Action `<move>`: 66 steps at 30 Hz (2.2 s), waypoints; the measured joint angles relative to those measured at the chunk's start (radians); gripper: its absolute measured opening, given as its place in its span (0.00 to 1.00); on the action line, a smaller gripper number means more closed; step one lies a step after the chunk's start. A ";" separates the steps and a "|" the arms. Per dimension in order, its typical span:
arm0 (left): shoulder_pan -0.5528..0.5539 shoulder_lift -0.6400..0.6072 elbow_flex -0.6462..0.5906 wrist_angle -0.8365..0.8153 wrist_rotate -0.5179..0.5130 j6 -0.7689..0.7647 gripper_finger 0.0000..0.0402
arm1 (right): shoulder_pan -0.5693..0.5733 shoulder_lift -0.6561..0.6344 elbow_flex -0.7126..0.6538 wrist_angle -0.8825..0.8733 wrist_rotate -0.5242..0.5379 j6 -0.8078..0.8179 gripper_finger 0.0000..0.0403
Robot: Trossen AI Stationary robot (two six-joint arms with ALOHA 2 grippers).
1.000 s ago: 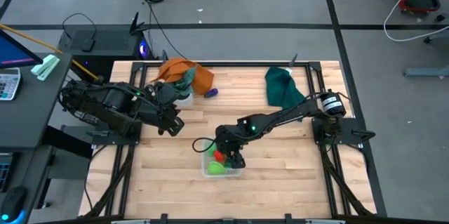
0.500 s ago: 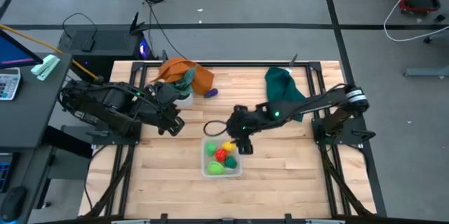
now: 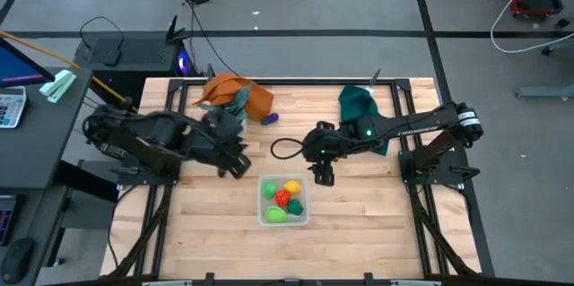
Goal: Pick and placing Produce into tupperware
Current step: Put the eggplant into the transparent bin
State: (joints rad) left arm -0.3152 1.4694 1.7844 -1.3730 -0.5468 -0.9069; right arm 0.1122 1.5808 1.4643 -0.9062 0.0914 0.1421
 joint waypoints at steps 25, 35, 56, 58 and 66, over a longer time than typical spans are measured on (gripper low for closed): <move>0.417 0.190 0.000 0.433 0.386 0.506 0.27 | 0.099 -0.266 0.000 -0.207 0.161 0.263 0.67; 0.531 0.256 0.000 0.522 0.483 0.638 0.27 | 0.140 -0.255 -0.002 -0.219 0.171 0.304 0.67; 0.640 0.392 0.000 0.449 0.548 0.878 0.27 | 0.141 -0.201 -0.001 -0.185 0.175 0.334 0.67; 0.657 0.399 0.000 0.445 0.548 0.890 0.27 | 0.141 -0.201 -0.001 -0.176 0.175 0.337 0.67; 0.682 0.469 0.103 0.390 0.550 1.004 0.27 | 0.139 -0.201 -0.001 -0.164 0.175 0.356 0.67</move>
State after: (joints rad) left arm 0.3671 1.9384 1.8875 -0.9830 0.0035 0.0969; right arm 0.2508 1.3800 1.4631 -1.0701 0.2662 0.4976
